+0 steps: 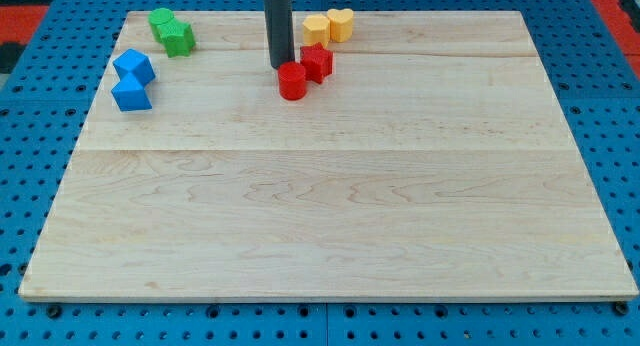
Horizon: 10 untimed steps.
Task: Move your arm away from red circle
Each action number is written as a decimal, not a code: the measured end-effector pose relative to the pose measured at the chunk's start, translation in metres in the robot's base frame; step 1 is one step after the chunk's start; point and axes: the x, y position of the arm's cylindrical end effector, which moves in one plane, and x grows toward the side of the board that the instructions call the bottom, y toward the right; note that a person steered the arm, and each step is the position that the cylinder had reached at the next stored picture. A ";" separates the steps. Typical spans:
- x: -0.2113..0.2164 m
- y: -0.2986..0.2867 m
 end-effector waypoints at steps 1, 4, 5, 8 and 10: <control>0.024 0.033; 0.022 -0.046; -0.030 -0.062; -0.098 -0.062; -0.115 -0.059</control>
